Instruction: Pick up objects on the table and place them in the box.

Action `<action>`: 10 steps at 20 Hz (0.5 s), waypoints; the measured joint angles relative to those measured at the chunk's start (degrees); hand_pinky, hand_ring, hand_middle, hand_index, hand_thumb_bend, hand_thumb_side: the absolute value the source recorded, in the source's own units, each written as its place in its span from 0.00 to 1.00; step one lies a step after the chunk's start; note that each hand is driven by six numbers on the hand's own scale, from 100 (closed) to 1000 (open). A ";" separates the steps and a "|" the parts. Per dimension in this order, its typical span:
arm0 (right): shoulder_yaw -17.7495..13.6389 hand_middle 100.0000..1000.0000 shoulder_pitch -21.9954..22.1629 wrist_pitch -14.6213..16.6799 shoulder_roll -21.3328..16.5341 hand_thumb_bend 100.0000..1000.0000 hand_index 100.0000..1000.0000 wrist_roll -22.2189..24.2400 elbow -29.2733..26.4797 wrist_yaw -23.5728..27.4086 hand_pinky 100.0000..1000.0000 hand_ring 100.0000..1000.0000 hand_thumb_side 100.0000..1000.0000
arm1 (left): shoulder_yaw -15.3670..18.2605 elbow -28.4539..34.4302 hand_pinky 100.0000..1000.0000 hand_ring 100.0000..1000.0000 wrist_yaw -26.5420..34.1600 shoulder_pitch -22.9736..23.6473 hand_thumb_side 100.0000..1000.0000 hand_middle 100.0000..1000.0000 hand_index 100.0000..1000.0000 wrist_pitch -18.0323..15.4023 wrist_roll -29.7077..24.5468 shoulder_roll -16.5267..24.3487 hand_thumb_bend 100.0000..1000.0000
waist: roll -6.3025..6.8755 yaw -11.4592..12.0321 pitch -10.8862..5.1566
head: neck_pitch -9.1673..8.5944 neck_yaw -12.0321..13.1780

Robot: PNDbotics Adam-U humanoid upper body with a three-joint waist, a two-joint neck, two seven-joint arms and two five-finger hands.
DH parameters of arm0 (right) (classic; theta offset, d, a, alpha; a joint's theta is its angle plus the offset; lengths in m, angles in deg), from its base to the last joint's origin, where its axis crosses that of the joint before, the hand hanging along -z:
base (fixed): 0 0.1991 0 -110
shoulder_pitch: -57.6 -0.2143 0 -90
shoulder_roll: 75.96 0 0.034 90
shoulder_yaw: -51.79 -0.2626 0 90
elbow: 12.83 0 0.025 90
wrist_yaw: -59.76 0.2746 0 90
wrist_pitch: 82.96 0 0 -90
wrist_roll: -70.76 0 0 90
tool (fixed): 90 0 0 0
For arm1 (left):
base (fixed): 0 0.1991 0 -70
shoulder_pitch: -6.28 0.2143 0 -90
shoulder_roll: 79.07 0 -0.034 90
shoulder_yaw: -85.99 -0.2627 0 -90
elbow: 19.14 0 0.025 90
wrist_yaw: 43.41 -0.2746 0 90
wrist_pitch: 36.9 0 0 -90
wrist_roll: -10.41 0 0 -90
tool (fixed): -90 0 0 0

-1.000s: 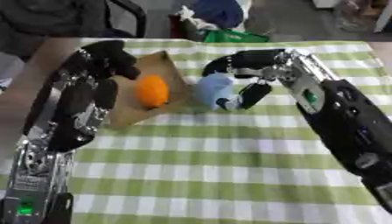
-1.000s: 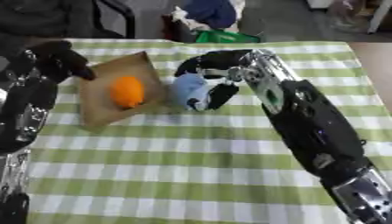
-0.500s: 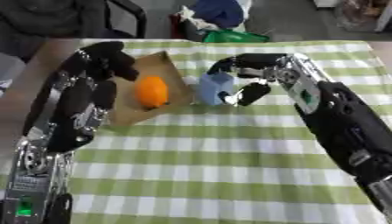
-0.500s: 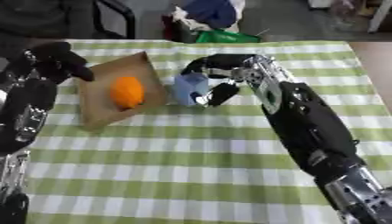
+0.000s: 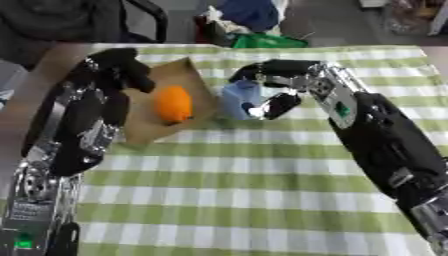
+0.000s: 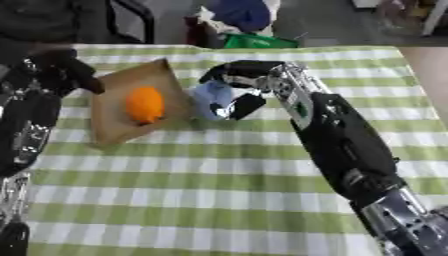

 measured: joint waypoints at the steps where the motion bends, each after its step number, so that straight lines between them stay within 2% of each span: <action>1: 0.00 0.85 -0.04 0.00 0.02 0.00 0.97 0.00 -0.01 0.00 0.87 0.87 0.35 | 0.00 0.00 0.61 0.60 0.05 0.00 0.51 0.61 0.82 0.00 0.00 0.00 0.15 | 0.00 0.00 0.00 | 0.00 -0.01; 2: 0.00 0.81 -0.04 0.01 0.03 0.00 0.95 -0.04 -0.02 -0.01 0.86 0.85 0.25 | 0.00 0.00 0.61 0.60 0.08 0.00 0.51 0.61 0.82 0.00 0.00 0.00 0.15 | -0.02 0.00 0.00 | 0.00 -0.01; 5: 0.00 0.66 -0.14 0.15 0.05 0.00 0.87 -0.74 -0.06 -0.28 0.84 0.81 0.08 | 0.00 0.00 0.61 0.60 0.11 -0.01 0.51 0.61 0.82 0.00 -0.01 0.00 0.15 | -0.15 0.00 0.01 | 0.00 -0.01; 7: 0.00 0.60 -0.20 0.29 0.09 0.00 0.82 -1.55 -0.06 -0.67 0.83 0.79 0.04 | 0.00 0.01 0.61 0.60 0.11 -0.01 0.51 0.61 0.82 0.01 -0.01 -0.01 0.15 | -0.24 0.00 0.02 | 0.00 -0.01; 8: 0.00 0.51 -0.18 0.34 0.14 0.00 0.76 -2.02 -0.06 -0.87 0.81 0.75 0.00 | 0.00 0.01 0.61 0.60 0.11 -0.01 0.51 0.61 0.82 0.01 -0.01 -0.01 0.15 | -0.27 -0.01 0.03 | 0.00 0.00; 10: 0.00 0.43 -0.18 0.36 0.31 0.00 0.68 -3.16 -0.05 -1.26 0.79 0.70 0.00 | 0.00 0.01 0.61 0.60 0.11 -0.01 0.51 0.61 0.82 0.01 -0.01 -0.01 0.15 | -0.29 -0.02 0.04 | 0.00 0.00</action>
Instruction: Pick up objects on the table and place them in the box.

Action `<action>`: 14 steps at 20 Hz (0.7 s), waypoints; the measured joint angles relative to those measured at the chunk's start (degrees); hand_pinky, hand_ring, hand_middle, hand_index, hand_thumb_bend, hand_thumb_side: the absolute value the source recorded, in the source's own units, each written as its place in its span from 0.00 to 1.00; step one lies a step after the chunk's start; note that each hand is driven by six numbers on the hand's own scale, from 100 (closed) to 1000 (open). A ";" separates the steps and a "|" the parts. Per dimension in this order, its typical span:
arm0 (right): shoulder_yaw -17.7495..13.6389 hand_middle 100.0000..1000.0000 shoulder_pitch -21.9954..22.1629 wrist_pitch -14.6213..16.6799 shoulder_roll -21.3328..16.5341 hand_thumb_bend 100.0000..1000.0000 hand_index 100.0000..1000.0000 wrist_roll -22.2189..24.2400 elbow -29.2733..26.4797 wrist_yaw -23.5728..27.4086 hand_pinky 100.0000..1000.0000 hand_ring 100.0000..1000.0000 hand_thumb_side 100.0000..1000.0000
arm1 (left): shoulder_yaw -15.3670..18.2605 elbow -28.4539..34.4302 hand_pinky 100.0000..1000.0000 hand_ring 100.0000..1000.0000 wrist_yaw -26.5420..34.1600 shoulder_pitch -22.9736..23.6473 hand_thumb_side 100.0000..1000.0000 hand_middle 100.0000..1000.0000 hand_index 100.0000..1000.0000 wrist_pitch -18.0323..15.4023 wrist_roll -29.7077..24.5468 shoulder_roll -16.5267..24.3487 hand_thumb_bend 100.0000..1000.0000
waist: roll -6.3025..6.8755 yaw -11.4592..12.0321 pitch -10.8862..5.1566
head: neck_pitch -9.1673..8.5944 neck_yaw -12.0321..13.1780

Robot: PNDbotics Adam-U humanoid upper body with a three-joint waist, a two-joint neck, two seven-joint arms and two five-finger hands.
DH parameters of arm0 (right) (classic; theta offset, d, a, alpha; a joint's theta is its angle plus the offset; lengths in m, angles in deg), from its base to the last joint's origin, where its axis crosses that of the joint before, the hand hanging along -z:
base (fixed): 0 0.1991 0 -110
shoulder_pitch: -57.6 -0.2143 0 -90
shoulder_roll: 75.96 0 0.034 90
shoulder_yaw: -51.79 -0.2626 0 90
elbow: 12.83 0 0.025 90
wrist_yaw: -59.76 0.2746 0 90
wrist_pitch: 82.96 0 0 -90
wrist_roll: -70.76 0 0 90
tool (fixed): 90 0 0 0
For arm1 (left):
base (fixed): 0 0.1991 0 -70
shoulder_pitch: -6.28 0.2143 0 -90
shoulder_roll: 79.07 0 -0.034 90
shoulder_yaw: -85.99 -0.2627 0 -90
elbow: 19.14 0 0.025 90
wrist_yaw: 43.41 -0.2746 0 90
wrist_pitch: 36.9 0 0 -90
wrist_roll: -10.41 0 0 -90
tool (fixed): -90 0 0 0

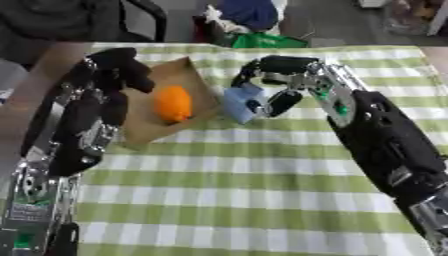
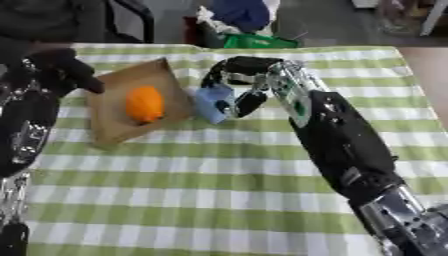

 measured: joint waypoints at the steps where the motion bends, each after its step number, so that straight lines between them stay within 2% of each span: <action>1: 0.00 0.41 0.03 0.03 0.14 0.00 0.65 -0.56 0.01 -0.20 0.78 0.67 0.00 | 0.00 0.00 0.61 0.60 0.00 0.00 0.51 0.61 0.82 0.00 0.00 0.00 0.15 | -0.01 -0.02 0.04 | 0.00 0.00; 3: 0.01 0.33 0.08 0.19 0.18 0.00 0.57 -1.47 0.03 -0.42 0.76 0.60 0.00 | 0.00 0.01 0.61 0.60 0.00 0.00 0.51 0.61 0.82 0.01 0.00 0.00 0.15 | -0.02 -0.04 0.08 | 0.00 0.00; 7: 0.02 0.22 0.25 0.51 0.21 0.00 0.47 -3.34 0.04 -0.82 0.74 0.55 0.00 | 0.00 0.02 0.61 0.60 0.00 0.00 0.51 0.61 0.82 0.02 0.00 -0.01 0.14 | -0.04 -0.11 0.16 | 0.00 0.01; 9: 0.02 0.22 0.30 0.55 0.24 0.00 0.47 -4.92 0.05 -1.01 0.74 0.55 0.00 | 0.00 0.03 0.61 0.60 0.00 0.00 0.51 0.61 0.82 0.02 0.00 -0.01 0.14 | -0.05 -0.18 0.29 | 0.00 0.02; 11: 0.07 0.26 0.39 0.64 0.25 0.00 0.52 -6.58 0.05 -1.17 0.75 0.58 0.00 | 0.00 0.04 0.61 0.60 0.00 0.00 0.51 0.61 0.82 0.03 0.01 -0.01 0.14 | -0.05 -0.23 0.38 | 0.00 0.02; 12: 0.15 0.38 0.50 0.66 0.25 0.00 0.63 -7.35 0.05 -1.20 0.77 0.64 0.00 | 0.01 0.04 0.61 0.60 0.00 0.00 0.51 0.61 0.82 0.03 0.01 -0.01 0.14 | -0.05 -0.27 0.40 | 0.00 0.03; 13: 0.26 0.43 0.56 0.68 0.25 0.00 0.68 -7.96 0.04 -1.21 0.78 0.66 0.00 | 0.01 0.05 0.61 0.60 0.00 0.00 0.51 0.61 0.82 0.04 0.01 -0.01 0.14 | -0.05 -0.32 0.40 | 0.00 0.04; 14: 0.39 0.53 0.60 0.72 0.25 0.00 0.80 -8.33 -0.01 -1.22 0.80 0.71 0.00 | 0.01 0.06 0.61 0.60 0.00 0.00 0.51 0.61 0.82 0.04 0.02 -0.01 0.14 | -0.05 -0.35 0.41 | 0.00 0.04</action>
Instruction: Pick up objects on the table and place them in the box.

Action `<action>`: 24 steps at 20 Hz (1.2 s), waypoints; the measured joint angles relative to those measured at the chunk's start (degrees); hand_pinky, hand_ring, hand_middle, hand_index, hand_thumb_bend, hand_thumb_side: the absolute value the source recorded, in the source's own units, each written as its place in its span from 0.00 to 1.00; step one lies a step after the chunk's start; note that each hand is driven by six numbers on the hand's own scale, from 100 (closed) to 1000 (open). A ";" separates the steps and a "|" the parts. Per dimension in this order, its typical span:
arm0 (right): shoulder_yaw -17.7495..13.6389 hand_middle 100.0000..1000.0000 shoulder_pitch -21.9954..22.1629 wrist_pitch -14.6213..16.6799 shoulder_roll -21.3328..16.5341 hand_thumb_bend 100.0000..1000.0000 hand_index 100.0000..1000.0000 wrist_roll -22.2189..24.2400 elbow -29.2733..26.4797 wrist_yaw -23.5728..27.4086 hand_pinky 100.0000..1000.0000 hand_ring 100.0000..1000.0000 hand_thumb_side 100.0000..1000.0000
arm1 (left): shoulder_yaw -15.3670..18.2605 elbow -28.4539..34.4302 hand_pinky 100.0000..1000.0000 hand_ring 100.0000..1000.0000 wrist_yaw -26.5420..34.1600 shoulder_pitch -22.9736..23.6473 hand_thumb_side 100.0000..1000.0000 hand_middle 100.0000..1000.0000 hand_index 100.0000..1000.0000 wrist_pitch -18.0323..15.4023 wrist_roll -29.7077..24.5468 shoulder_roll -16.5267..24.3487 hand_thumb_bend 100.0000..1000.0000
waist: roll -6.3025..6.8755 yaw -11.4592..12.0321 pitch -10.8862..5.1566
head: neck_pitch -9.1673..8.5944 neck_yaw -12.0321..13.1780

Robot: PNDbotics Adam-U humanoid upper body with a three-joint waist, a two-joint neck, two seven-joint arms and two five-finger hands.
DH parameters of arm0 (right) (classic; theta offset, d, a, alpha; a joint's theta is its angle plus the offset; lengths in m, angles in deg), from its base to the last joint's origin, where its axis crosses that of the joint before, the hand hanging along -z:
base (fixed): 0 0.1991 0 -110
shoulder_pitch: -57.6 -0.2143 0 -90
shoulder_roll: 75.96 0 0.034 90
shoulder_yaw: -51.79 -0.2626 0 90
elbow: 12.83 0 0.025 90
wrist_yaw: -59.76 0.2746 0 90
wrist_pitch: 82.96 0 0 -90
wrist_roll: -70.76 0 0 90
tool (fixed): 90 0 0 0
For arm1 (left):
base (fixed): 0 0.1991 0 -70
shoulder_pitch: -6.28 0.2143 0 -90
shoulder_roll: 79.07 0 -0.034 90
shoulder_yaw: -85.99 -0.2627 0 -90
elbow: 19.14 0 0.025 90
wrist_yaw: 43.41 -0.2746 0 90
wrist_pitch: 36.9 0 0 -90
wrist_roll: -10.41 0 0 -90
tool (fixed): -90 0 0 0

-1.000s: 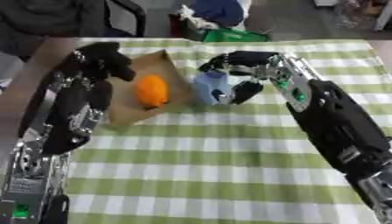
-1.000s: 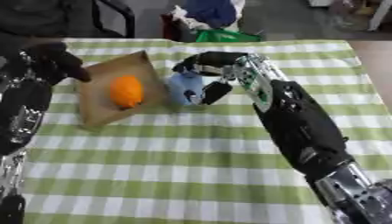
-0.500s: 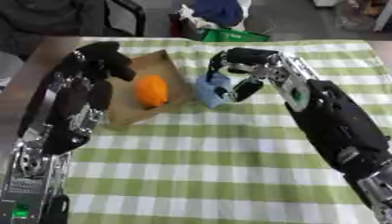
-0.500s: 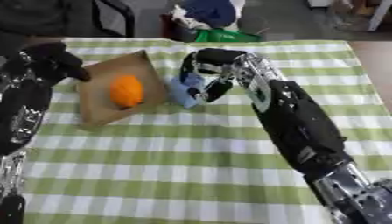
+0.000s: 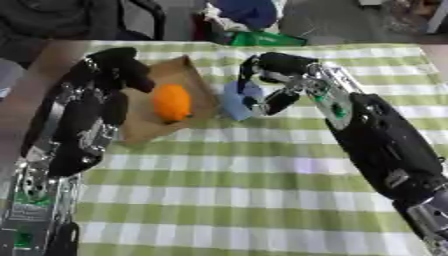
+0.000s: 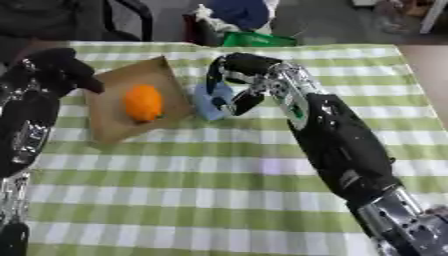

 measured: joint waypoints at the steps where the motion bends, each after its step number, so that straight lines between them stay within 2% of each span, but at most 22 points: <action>1: 0.19 0.58 0.10 0.06 -0.02 0.00 0.84 -0.03 -0.23 0.00 0.80 0.72 0.02 | 0.00 0.01 0.61 0.60 0.00 0.00 0.51 0.61 0.82 0.01 0.00 0.00 0.14 | 0.00 -0.03 0.01 | 0.00 0.00; 2: 0.45 0.66 0.15 0.14 -0.04 0.00 0.91 0.25 -0.55 0.06 0.82 0.76 0.10 | 0.00 0.02 0.61 0.60 0.00 0.00 0.51 0.61 0.82 0.01 0.00 0.00 0.14 | 0.00 -0.06 0.01 | 0.00 0.01; 3: 0.80 0.70 0.16 0.30 -0.13 0.00 0.93 0.99 -1.09 0.24 0.83 0.78 0.13 | 0.01 0.04 0.61 0.60 0.00 0.00 0.51 0.61 0.82 0.02 0.00 0.00 0.14 | 0.00 -0.11 0.03 | 0.00 0.02; 4: 1.22 0.81 0.19 0.50 -0.15 0.00 0.97 2.14 -1.81 0.57 0.85 0.84 0.22 | 0.01 0.05 0.61 0.60 0.00 0.00 0.51 0.61 0.82 0.03 0.00 0.00 0.14 | -0.01 -0.14 0.03 | 0.00 0.02; 8: 2.83 0.98 0.17 1.20 -1.16 0.02 1.00 8.26 -6.20 3.22 0.90 0.98 0.40 | 0.03 0.08 0.61 0.60 0.00 0.00 0.52 0.61 0.82 0.08 0.01 0.00 0.14 | -0.05 -0.38 0.04 | 0.00 -0.01; 12: 3.51 1.00 -0.03 0.58 -2.15 0.13 1.00 14.02 -9.40 4.76 0.93 1.00 0.49 | 0.03 0.08 0.61 0.60 0.00 0.03 0.52 0.61 0.82 0.12 -0.02 0.02 0.14 | -0.02 -0.37 0.04 | 0.00 -0.45; 15: 3.41 1.00 -0.23 -0.58 -2.57 0.16 1.00 16.59 -9.87 4.95 0.93 1.00 0.50 | 0.05 -0.01 0.61 0.60 0.00 0.08 0.52 0.61 0.82 0.11 -0.05 0.02 0.14 | 0.01 -0.33 0.07 | -0.01 -0.91; 24: 0.98 1.00 -0.41 -1.81 -3.08 0.15 1.00 15.97 -8.03 2.23 0.93 1.00 0.47 | 0.16 -0.07 0.61 0.60 0.13 0.17 0.53 0.61 0.82 -0.04 -0.26 0.07 0.14 | 0.41 0.34 1.23 | -0.96 -2.29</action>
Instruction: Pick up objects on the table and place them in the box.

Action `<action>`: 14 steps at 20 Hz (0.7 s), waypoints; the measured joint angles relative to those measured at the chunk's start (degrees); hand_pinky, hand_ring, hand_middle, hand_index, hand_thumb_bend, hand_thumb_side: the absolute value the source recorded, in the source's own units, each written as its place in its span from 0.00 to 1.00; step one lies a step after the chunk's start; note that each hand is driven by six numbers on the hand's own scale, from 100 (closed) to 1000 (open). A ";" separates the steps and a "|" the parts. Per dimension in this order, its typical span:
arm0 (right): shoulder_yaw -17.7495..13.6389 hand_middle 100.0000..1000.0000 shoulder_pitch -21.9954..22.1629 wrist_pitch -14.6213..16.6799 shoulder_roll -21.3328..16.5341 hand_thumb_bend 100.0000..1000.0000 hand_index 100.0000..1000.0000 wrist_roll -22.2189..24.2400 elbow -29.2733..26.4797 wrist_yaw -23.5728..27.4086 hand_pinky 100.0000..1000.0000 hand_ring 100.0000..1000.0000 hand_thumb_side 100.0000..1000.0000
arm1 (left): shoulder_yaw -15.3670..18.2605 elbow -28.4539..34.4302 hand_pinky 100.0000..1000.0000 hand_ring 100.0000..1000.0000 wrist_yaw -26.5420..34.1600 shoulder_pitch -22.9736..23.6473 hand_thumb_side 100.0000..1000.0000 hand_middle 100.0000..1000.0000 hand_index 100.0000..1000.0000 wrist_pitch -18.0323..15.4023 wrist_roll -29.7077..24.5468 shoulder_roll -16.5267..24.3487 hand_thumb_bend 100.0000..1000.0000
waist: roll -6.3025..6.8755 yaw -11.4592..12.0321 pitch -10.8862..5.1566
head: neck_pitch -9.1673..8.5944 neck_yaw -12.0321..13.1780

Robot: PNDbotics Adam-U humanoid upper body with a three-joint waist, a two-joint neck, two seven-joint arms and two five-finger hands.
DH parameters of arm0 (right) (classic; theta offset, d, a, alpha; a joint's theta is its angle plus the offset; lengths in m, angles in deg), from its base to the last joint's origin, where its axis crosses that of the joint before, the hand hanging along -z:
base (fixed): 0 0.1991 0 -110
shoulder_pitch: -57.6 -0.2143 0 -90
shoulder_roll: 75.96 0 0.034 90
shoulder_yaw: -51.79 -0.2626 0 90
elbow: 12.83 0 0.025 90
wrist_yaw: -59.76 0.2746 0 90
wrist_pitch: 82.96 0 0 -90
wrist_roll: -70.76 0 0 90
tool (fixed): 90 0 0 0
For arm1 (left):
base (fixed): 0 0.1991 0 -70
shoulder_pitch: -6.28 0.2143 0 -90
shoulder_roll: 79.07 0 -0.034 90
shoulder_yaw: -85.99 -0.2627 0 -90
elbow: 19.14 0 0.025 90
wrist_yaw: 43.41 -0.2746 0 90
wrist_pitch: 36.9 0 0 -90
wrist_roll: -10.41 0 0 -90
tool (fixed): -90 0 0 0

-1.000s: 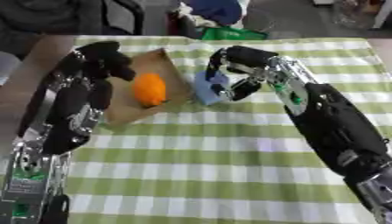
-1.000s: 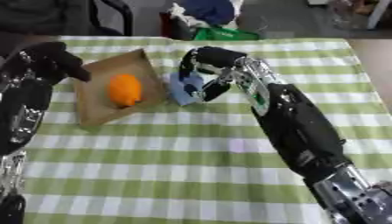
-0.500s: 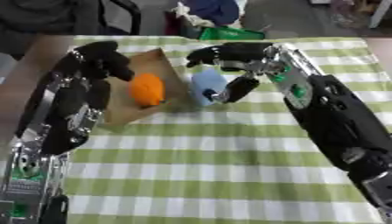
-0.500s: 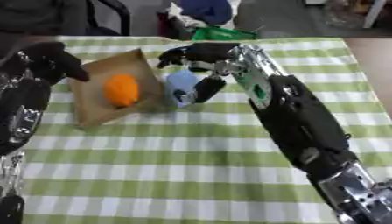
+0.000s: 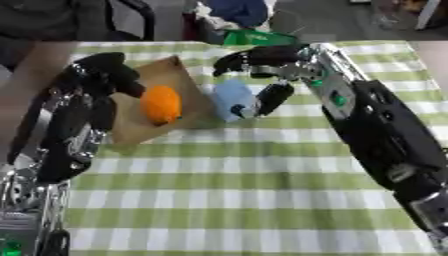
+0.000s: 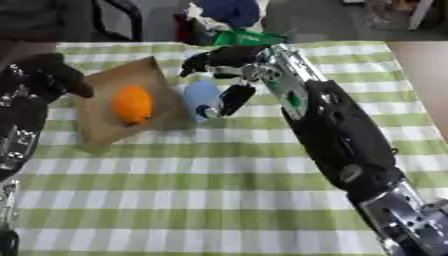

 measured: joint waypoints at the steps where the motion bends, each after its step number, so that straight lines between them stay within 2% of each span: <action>1: -0.34 1.00 -0.04 -0.08 0.00 0.15 1.00 -0.32 0.57 -0.40 0.93 1.00 0.47 | 0.01 0.00 0.61 0.60 0.05 0.00 0.53 0.61 0.82 -0.03 -0.05 0.03 0.14 | 0.02 0.08 0.10 | -0.04 -0.08; 9: -2.85 1.00 -0.53 -0.72 -0.04 0.12 1.00 -2.72 5.32 -3.03 0.93 1.00 0.47 | 0.01 -0.05 0.61 0.60 0.25 0.00 0.53 0.61 0.83 -0.20 -0.38 0.42 0.14 | 0.35 1.35 0.86 | -1.58 -1.67; 14: -3.18 1.00 -0.80 -0.39 0.00 0.11 1.00 -3.61 6.47 -3.94 0.93 1.00 0.48 | 0.01 -0.25 0.61 0.60 0.60 -0.02 0.53 0.61 0.83 -0.31 -0.53 0.42 0.14 | 0.35 2.11 1.18 | -1.81 -2.36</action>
